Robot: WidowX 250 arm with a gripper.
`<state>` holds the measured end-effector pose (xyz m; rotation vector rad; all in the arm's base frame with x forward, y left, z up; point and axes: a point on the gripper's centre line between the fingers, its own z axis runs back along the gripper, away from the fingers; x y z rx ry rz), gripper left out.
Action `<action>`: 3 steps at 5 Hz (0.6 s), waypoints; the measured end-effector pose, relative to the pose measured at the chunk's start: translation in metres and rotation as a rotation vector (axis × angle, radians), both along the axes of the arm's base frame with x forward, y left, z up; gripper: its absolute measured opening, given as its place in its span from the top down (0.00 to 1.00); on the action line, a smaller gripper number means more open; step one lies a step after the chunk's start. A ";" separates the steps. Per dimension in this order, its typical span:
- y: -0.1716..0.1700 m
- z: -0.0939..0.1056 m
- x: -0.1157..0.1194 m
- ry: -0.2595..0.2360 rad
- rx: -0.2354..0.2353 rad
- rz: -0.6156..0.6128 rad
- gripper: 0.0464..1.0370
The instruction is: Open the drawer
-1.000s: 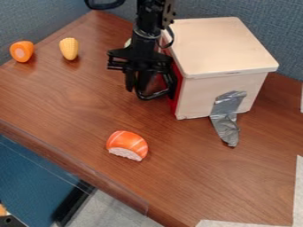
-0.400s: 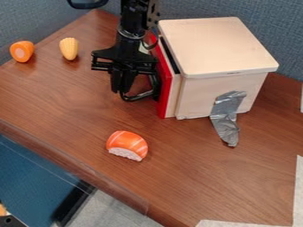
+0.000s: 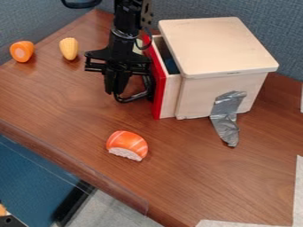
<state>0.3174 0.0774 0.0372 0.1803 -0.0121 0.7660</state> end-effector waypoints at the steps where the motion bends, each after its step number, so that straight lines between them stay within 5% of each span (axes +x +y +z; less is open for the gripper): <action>1: 0.004 0.000 -0.007 0.012 0.006 0.009 0.93; 3: 0.019 0.005 -0.022 0.041 0.014 0.011 0.93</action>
